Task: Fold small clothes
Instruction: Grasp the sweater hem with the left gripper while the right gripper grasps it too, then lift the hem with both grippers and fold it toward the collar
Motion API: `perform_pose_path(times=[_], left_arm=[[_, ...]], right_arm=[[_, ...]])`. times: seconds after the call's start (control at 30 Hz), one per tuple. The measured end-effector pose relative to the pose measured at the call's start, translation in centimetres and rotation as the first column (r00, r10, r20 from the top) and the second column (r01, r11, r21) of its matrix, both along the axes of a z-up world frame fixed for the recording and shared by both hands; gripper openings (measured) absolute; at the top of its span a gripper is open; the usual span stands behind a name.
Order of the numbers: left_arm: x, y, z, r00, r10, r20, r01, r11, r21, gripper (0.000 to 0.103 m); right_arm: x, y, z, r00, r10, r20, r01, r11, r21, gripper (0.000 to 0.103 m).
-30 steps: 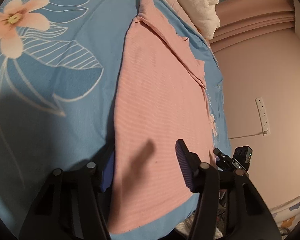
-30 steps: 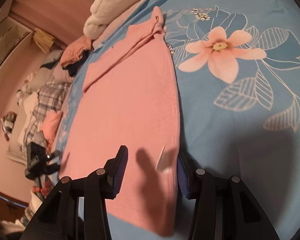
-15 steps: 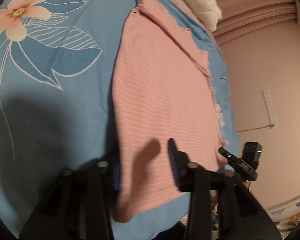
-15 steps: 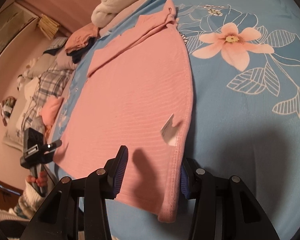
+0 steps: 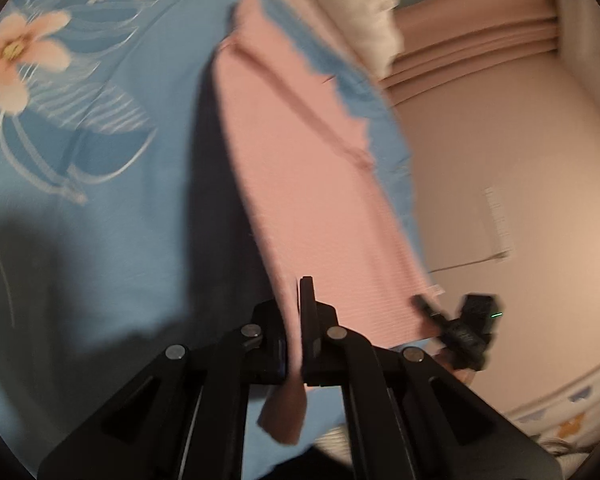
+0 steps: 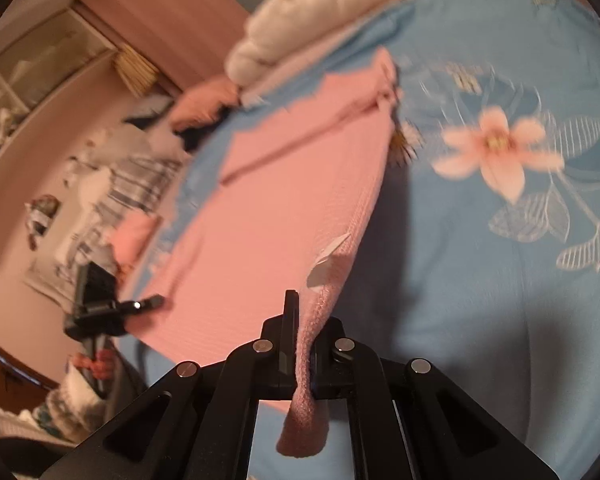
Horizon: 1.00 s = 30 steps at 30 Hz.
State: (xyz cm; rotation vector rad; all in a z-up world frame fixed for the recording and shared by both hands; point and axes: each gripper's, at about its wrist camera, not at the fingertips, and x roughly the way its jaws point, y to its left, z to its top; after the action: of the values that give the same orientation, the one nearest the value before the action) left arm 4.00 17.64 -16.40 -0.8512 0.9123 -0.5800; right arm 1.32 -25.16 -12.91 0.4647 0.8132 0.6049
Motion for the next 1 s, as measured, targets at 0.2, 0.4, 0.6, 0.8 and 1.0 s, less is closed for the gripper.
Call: perform_pose_path(times=[0.2, 0.4, 0.6, 0.8, 1.0], left_arm=[[-1.6, 0.8, 3.3, 0.992, 0.011, 0.127, -0.001, 0.997, -0.078, 0.001], [-4.2, 1.0, 4.7, 0.990, -0.027, 0.140, 0.033, 0.999, -0.037, 0.001], [-6.7, 1.6, 5.6, 0.989, -0.018, 0.146, 0.024, 0.999, -0.043, 0.001], [-5.5, 0.3, 6.8, 0.986, -0.046, 0.163, 0.044, 0.999, 0.014, 0.001], [-1.3, -0.5, 8.2, 0.987, -0.055, 0.149, 0.043, 0.996, 0.080, 0.001]], right_arm=[[-1.7, 0.4, 2.4, 0.995, 0.047, 0.085, -0.050, 0.998, 0.034, 0.005], [-3.6, 0.1, 3.5, 0.992, 0.075, 0.106, -0.077, 0.997, 0.016, 0.005], [-5.6, 0.1, 4.4, 0.988, 0.115, 0.106, -0.114, 0.993, -0.024, 0.005], [-5.4, 1.0, 5.8, 0.976, 0.164, 0.144, -0.159, 0.986, -0.044, 0.005], [-2.0, 1.3, 6.8, 0.981, 0.137, 0.139, -0.141, 0.990, 0.014, 0.005]])
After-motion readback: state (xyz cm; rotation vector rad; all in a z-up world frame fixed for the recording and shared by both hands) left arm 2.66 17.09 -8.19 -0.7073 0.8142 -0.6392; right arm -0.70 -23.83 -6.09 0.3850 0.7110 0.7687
